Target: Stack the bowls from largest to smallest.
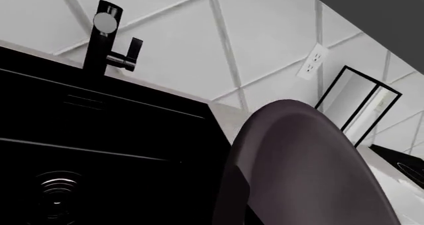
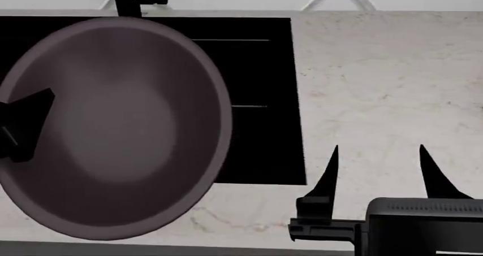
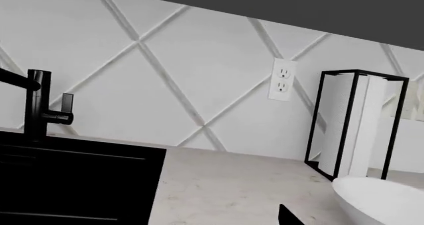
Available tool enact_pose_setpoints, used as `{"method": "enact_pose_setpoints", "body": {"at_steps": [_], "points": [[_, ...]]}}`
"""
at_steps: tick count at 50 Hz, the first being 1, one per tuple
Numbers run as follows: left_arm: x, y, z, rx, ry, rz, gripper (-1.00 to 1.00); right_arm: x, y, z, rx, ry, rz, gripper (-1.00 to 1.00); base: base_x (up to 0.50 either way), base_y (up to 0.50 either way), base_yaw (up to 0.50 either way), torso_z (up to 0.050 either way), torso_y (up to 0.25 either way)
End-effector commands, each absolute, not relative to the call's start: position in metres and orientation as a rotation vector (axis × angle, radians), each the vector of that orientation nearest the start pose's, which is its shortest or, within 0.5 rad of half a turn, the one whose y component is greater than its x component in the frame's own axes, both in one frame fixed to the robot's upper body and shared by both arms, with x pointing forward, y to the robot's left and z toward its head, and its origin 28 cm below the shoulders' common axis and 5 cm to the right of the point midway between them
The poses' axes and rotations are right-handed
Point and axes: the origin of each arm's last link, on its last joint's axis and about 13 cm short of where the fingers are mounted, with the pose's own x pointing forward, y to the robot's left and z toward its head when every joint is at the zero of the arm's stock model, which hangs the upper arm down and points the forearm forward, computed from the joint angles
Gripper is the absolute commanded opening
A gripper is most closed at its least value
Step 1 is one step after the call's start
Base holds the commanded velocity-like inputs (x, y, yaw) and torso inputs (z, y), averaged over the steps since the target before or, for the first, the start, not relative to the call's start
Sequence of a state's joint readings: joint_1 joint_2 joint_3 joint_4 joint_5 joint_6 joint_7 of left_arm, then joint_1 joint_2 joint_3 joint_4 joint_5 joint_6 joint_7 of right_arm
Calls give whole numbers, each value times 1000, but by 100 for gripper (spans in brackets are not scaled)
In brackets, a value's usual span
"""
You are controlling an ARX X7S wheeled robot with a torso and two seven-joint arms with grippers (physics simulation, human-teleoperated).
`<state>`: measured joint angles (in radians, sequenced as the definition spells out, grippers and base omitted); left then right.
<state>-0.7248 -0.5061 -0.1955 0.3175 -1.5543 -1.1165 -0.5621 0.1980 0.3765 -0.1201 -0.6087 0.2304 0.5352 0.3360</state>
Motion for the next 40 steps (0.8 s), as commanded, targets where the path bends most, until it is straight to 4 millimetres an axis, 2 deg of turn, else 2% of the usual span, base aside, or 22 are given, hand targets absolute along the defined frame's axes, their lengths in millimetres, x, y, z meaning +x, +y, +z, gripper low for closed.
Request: {"method": "enact_pose_setpoints", "body": {"at_steps": [1, 40], "points": [[246, 267, 247, -437, 163, -199, -100, 221, -128, 145, -163, -242, -101, 100, 0, -500, 0, 0, 0], [245, 268, 248, -440, 159, -198, -100, 220, -129, 145, -159, -244, -102, 100, 0, -500, 0, 0, 0]]}}
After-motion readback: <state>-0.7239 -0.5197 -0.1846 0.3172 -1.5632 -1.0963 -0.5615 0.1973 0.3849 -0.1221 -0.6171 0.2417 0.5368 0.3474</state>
